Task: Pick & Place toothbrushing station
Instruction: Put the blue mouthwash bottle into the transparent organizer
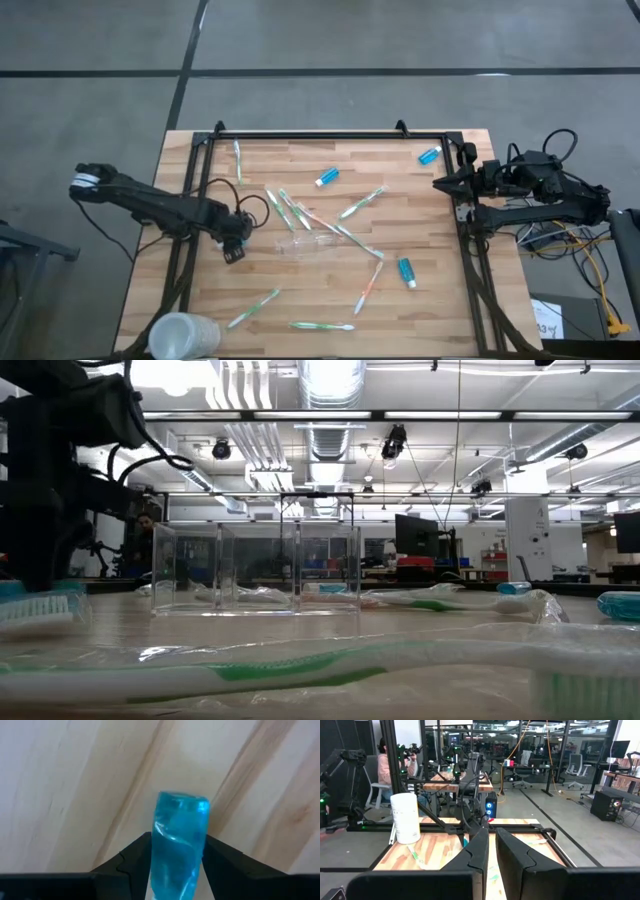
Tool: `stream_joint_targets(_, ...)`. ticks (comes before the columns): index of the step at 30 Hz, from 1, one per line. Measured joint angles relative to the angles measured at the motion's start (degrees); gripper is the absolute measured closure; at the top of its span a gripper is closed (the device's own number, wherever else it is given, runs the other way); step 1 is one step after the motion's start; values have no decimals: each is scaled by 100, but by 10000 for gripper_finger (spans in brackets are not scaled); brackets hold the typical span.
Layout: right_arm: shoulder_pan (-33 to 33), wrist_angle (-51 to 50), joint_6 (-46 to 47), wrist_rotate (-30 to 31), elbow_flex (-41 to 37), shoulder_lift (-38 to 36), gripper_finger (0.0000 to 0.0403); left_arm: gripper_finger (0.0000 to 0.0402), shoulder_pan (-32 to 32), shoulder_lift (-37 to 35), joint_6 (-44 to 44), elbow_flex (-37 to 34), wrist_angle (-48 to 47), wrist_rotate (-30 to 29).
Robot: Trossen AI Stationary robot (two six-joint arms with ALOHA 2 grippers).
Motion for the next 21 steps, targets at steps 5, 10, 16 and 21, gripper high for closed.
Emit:
stream_joint_targets(5,1,1,0,-1,2,-1,369,231,0,43,36,9,378,-76)
stream_joint_targets(10,0,0,0,0,0,-2,369,231,0,46,107,9,686,-144)
stream_joint_targets(16,2,2,0,-2,0,0,369,231,0,181,104,9,1036,-153)
stream_joint_targets(21,1,0,0,-2,2,0,369,231,0,474,107,29,1505,-133)
